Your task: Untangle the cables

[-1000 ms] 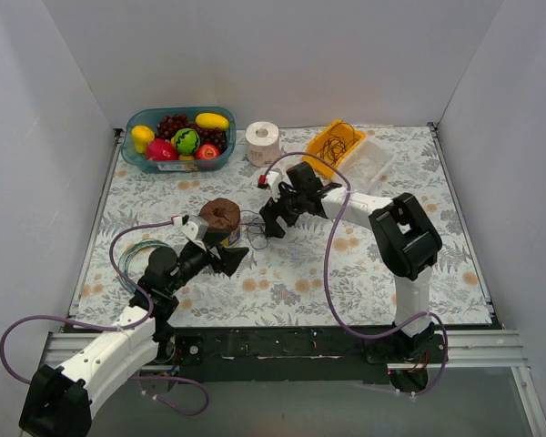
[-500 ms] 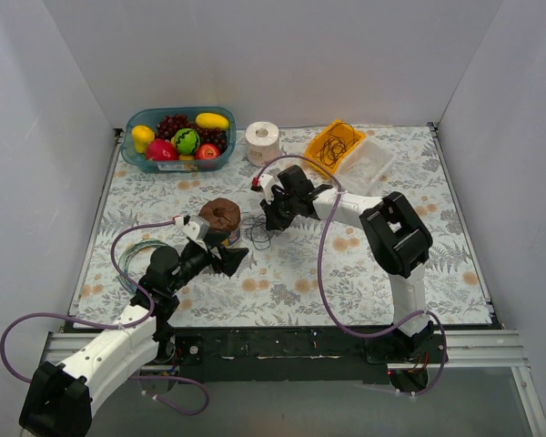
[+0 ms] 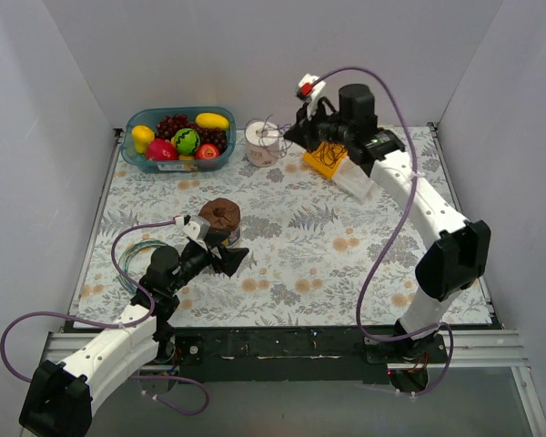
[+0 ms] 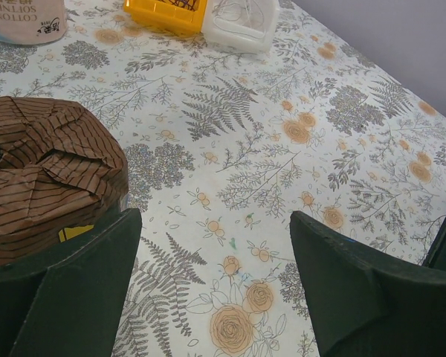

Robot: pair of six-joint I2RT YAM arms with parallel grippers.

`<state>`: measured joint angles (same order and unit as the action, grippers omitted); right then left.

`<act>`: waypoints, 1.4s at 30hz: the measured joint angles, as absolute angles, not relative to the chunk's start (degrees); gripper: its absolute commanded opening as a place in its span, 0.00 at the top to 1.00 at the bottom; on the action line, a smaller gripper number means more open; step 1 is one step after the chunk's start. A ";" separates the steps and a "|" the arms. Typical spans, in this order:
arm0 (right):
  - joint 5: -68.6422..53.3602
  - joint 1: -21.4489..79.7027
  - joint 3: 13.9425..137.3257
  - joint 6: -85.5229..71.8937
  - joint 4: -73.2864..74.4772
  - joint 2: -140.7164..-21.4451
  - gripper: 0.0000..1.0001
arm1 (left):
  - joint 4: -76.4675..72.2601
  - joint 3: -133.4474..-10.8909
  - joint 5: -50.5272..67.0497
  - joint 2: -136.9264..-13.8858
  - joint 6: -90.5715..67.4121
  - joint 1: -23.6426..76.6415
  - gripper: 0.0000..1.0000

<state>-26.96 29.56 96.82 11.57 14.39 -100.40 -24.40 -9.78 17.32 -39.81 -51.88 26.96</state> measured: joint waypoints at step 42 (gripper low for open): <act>-15.07 5.78 119.35 -7.51 14.31 -135.04 0.99 | -24.45 -9.04 17.41 -40.07 -51.90 26.96 0.20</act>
